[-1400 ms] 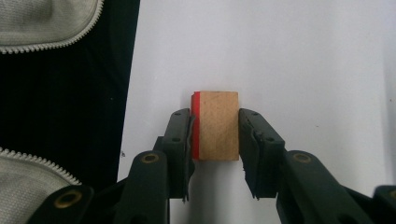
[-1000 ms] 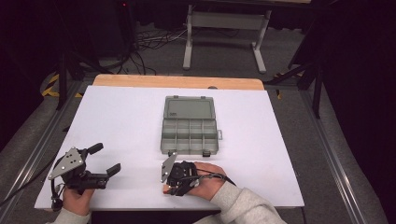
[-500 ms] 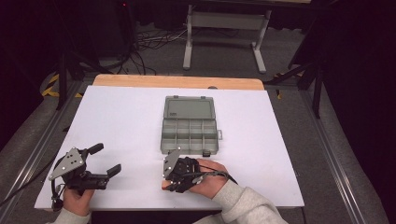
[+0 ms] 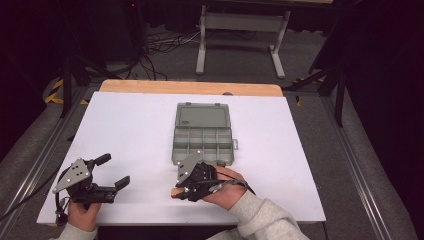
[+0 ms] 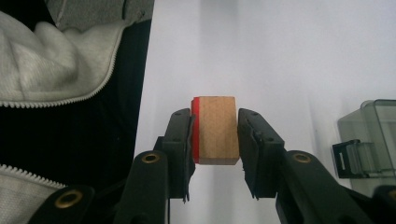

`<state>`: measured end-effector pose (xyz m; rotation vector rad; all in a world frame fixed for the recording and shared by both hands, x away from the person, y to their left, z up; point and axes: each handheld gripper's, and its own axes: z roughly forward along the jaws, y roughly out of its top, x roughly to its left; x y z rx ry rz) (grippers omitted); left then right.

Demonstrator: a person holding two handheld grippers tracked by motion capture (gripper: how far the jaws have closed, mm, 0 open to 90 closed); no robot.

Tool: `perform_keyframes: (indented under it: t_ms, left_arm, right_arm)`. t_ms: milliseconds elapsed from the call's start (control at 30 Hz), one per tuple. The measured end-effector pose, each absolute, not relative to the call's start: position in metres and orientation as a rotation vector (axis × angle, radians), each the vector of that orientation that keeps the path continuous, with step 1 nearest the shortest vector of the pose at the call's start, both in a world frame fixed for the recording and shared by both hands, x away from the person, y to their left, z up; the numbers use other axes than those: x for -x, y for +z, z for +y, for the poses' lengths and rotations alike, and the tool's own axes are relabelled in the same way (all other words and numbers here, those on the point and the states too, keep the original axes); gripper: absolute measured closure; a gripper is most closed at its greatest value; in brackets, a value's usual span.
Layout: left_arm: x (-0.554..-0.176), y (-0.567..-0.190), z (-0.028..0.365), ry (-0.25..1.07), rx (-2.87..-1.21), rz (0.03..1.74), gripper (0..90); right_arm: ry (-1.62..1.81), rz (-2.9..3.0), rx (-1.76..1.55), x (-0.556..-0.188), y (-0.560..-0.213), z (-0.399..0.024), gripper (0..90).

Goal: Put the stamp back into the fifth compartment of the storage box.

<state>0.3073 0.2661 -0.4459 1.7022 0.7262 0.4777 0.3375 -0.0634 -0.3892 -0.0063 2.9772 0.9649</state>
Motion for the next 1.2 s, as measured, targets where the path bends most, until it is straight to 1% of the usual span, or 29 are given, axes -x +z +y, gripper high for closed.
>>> perform_keyframes:
  t_ms: [667,1200]
  left_arm:
    - [-0.307,-0.446,0.266,0.472,-1.700,0.733,0.5]
    - [-0.308,-0.446,0.268,0.482,-1.698,0.731,0.5]
  right_arm:
    - [1.067,2.911,-0.057,-0.351,-0.372,-0.067,65.8]
    - [1.022,2.860,-0.166,-0.373,-0.358,-0.061,65.8]
